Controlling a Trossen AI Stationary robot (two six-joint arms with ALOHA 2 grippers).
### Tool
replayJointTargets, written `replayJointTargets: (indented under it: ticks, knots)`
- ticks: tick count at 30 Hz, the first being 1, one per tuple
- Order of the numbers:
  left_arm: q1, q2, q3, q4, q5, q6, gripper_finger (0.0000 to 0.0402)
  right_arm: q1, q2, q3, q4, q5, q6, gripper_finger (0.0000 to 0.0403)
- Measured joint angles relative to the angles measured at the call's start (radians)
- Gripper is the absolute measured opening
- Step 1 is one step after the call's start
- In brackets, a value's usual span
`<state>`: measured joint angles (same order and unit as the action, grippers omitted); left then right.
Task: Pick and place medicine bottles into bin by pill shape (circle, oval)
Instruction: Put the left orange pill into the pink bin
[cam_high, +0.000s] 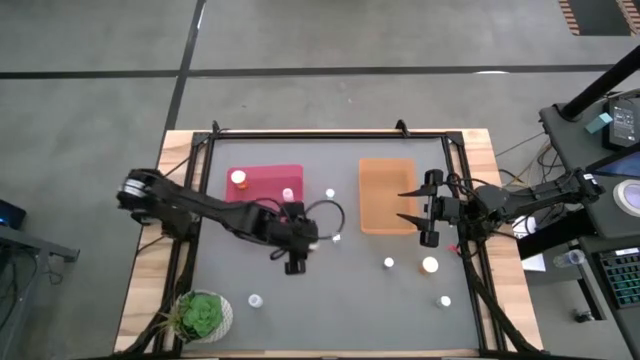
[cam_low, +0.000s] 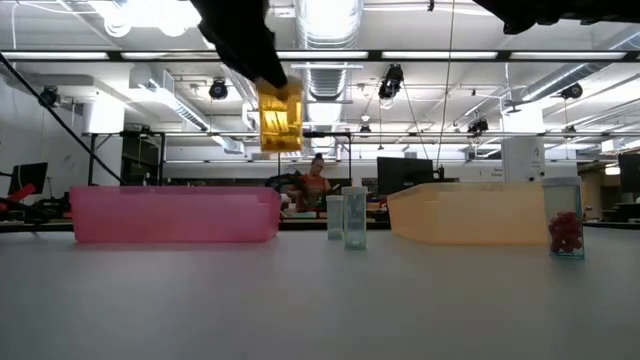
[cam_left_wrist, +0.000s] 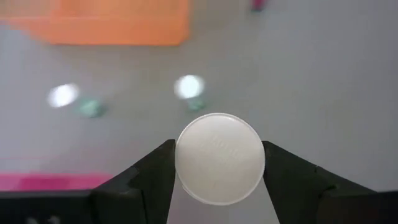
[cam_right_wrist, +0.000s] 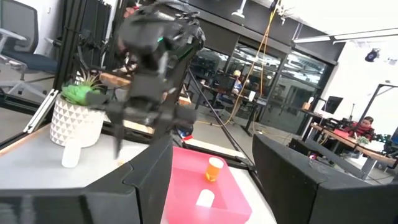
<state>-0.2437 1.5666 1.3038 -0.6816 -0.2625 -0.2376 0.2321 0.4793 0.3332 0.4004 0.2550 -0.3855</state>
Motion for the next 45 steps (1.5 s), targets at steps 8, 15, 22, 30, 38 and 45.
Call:
replayJointTargets:
  ticks: [8, 15, 22, 30, 38, 45]
  knots:
    - [0.124, -0.160, -0.015, -0.166, -0.107, -0.073, 0.0196, -0.001, 0.000, 0.000, 0.000, 0.000, 0.000, 0.0215]
    - [0.239, -0.287, -0.152, -0.166, -0.166, -0.184, 0.0196, -0.002, 0.002, 0.000, -0.001, 0.000, 0.000, 0.0215]
    - [0.364, -0.344, -0.310, -0.123, -0.189, -0.315, 0.0196, -0.004, 0.002, 0.000, -0.001, 0.000, 0.000, 0.0215]
    - [0.500, -0.329, -0.429, 0.043, -0.182, -0.336, 0.0196, -0.004, 0.002, 0.000, -0.001, 0.000, 0.000, 0.0215]
    - [0.575, -0.270, -0.447, 0.078, -0.125, -0.308, 0.0196, -0.004, 0.002, 0.000, -0.004, 0.001, -0.006, 0.0215]
    - [0.591, -0.197, -0.447, 0.076, -0.114, -0.307, 0.0196, -0.004, 0.002, 0.000, -0.006, 0.001, -0.008, 0.0215]
